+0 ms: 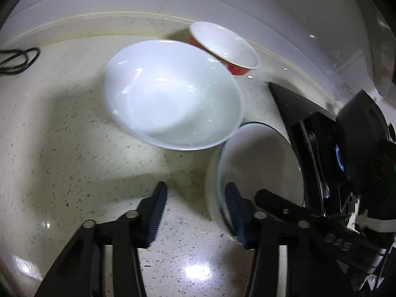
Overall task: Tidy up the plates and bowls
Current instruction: 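Grasp the rim of the large green-rimmed bowl with both grippers, then carry the green-rimmed bowl beside the plate stack and lower it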
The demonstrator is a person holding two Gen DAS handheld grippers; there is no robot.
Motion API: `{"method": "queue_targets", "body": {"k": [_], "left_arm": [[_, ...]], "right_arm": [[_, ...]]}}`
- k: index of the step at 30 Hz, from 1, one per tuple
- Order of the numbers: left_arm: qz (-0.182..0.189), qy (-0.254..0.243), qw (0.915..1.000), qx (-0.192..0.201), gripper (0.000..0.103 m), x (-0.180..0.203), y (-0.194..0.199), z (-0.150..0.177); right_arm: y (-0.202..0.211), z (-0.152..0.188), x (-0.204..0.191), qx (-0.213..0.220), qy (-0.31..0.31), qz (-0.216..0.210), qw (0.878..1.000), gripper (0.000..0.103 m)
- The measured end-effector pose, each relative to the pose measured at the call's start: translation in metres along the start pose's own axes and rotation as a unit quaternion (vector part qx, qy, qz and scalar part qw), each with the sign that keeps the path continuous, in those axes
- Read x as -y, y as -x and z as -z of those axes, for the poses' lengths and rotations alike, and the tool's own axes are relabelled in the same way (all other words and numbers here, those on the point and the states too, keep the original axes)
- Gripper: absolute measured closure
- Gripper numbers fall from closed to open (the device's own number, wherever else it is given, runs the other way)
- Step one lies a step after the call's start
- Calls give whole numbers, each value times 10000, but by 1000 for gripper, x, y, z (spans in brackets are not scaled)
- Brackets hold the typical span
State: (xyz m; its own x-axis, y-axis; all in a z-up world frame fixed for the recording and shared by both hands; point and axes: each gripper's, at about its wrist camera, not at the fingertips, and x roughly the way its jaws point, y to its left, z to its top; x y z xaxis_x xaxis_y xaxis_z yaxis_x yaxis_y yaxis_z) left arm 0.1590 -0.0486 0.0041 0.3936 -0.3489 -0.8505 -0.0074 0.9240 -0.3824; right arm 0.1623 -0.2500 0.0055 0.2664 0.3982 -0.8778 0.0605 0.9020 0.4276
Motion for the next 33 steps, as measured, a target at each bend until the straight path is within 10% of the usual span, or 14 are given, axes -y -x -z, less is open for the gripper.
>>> {"method": "queue_targets", "body": {"k": [5, 33], "left_arm": [[-70, -457, 9989, -53, 80, 19, -4, 5], [-408, -365, 9983, 176, 82, -22, 68, 85]], "right_arm": [[-2, 7, -3, 78, 22, 51, 10000, 79], [18, 79, -58, -92, 599, -290, 9977, 79]]}}
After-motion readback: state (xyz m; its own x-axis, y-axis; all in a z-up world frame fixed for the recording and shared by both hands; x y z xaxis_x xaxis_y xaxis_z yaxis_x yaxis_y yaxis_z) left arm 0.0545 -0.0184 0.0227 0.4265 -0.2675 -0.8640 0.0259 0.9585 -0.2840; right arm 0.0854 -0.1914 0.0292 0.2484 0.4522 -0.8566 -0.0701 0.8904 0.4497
